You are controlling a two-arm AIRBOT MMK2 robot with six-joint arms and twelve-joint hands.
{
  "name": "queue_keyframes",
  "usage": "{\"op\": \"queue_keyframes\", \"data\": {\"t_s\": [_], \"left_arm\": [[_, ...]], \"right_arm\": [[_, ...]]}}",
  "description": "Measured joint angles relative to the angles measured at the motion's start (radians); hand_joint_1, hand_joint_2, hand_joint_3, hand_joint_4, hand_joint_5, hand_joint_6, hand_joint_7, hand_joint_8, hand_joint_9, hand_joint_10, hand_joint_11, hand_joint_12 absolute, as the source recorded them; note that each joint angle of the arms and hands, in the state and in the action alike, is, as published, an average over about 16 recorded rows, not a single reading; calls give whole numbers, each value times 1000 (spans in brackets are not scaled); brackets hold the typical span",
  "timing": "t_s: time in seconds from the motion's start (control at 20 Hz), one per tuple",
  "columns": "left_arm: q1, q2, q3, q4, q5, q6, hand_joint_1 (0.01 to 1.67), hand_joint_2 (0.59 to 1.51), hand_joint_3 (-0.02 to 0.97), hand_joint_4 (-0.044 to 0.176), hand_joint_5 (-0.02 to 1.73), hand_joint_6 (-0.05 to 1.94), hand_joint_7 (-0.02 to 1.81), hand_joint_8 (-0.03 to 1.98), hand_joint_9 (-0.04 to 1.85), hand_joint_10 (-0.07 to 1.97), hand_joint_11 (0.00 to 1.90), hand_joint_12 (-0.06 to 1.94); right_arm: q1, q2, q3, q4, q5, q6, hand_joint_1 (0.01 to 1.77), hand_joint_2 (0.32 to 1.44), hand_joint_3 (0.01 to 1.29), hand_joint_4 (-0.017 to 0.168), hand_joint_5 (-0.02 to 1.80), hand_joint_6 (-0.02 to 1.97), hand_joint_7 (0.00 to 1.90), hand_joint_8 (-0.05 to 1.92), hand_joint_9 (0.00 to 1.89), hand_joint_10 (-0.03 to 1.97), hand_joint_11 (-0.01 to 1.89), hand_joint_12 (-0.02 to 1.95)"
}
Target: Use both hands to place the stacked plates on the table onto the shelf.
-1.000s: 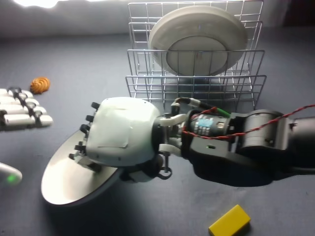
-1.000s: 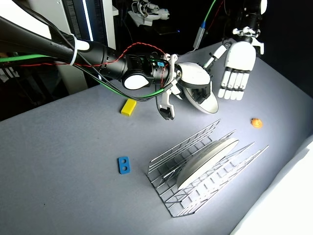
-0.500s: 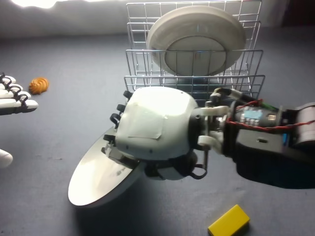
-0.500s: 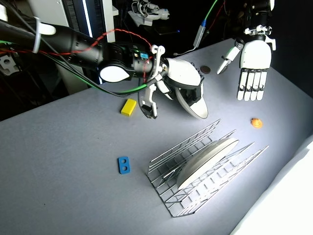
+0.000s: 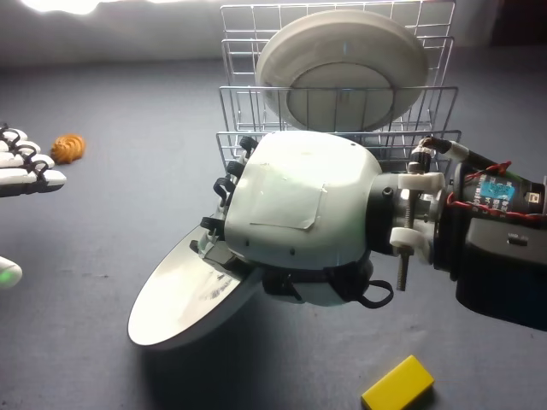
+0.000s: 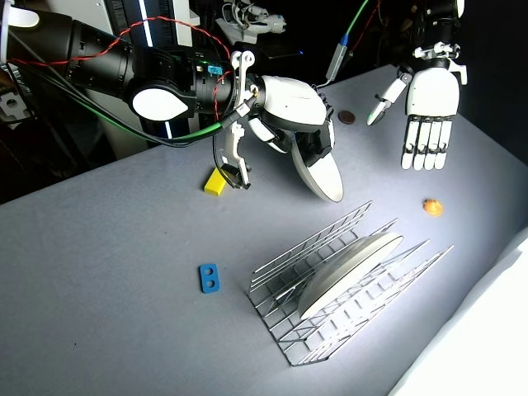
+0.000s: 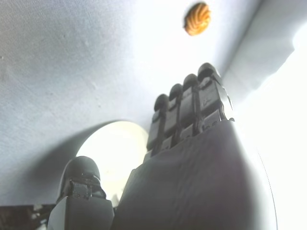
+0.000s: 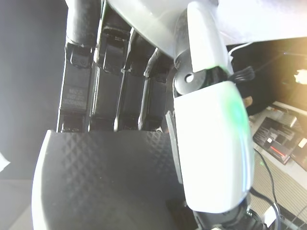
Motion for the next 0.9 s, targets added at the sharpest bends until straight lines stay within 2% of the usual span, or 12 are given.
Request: {"op": "queue_keyframes", "data": {"t_s": [0.35,0.65,0.9], "left_arm": [[-2,0,2,4,0,0,23,1128,13,1,58,18,54,0,26,8,14,6],[-2,0,4,7,-4,0,23,1128,13,1,56,18,53,0,29,8,14,6],[-2,0,3,33,-50,0,23,1128,14,1,54,18,53,0,28,8,14,7]], "right_arm": [[-4,-11,12,-5,11,-19,1226,1039,14,7,916,1060,1039,909,1275,153,892,1085],[-6,-34,31,-27,38,-36,1228,1060,14,7,915,1074,1034,921,1245,226,878,1096],[-5,-43,40,-46,59,-39,1227,1081,14,4,916,1088,1036,923,1228,257,869,1104]]}}
